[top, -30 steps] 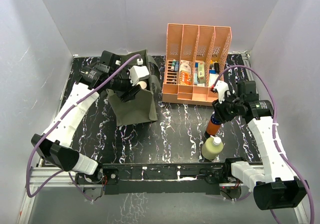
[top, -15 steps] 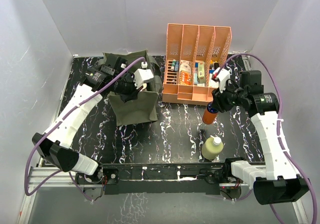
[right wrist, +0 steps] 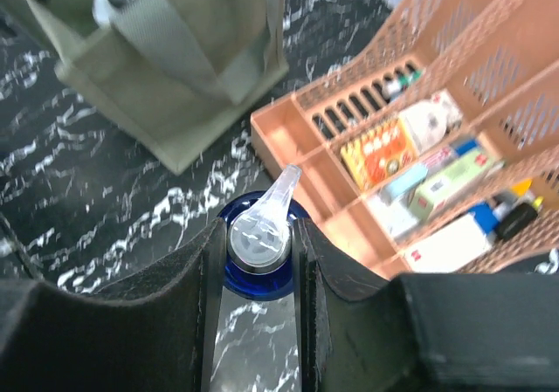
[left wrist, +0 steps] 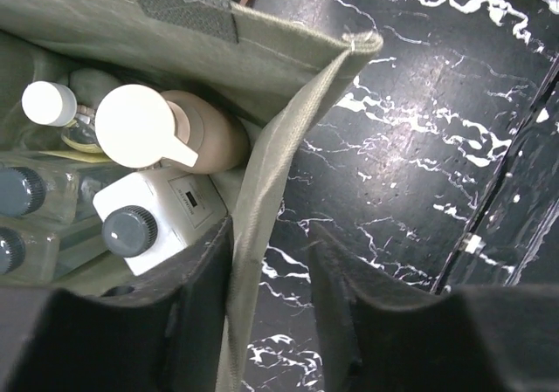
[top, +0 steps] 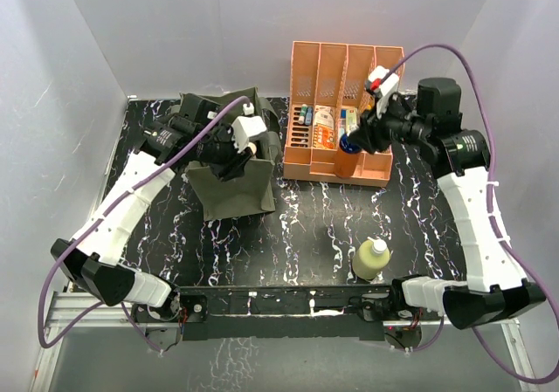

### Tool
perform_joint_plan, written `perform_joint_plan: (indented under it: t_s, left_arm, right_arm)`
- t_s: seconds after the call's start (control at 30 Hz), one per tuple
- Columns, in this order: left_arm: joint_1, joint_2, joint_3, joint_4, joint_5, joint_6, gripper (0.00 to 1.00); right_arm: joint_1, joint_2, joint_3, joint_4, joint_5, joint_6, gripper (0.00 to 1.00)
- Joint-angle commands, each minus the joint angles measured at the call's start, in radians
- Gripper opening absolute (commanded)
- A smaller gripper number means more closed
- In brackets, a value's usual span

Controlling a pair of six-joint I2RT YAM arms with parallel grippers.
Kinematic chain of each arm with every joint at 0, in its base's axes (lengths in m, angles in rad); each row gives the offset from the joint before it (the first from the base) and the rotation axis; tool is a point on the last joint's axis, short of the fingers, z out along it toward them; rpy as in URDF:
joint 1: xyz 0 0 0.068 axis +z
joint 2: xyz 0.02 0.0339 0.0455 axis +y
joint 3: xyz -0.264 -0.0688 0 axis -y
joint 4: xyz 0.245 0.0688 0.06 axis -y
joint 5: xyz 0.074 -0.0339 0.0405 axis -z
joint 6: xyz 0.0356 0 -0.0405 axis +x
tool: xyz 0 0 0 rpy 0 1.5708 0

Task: Place the personal care products into the canvas bag
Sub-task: Pick up the care product from the center of the board, then place the care product in the canvas bag.

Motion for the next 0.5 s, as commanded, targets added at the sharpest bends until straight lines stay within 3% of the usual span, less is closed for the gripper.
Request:
perform_joint_plan:
  t_s: [0.0, 0.03, 0.13, 0.47]
  left_arm:
    - [0.0, -0.038, 0.019, 0.013, 0.029, -0.026, 0.47]
    - [0.008, -0.04, 0.028, 0.011, 0.036, -0.026, 0.56]
    - [0.041, -0.061, 0.058, 0.006, 0.063, -0.039, 0.69]
    - [0.228, -0.058, 0.199, 0.018, 0.15, -0.141, 0.8]
  right_arm:
    - [0.042, 0.046, 0.202, 0.219, -0.05, 0.092, 0.08]
    - [0.055, 0.069, 0.243, 0.221, -0.047, 0.105, 0.08]
    - [0.104, 0.147, 0.382, 0.192, -0.033, 0.125, 0.08]
    - [0.369, 0.396, 0.808, 0.145, 0.109, 0.12, 0.08]
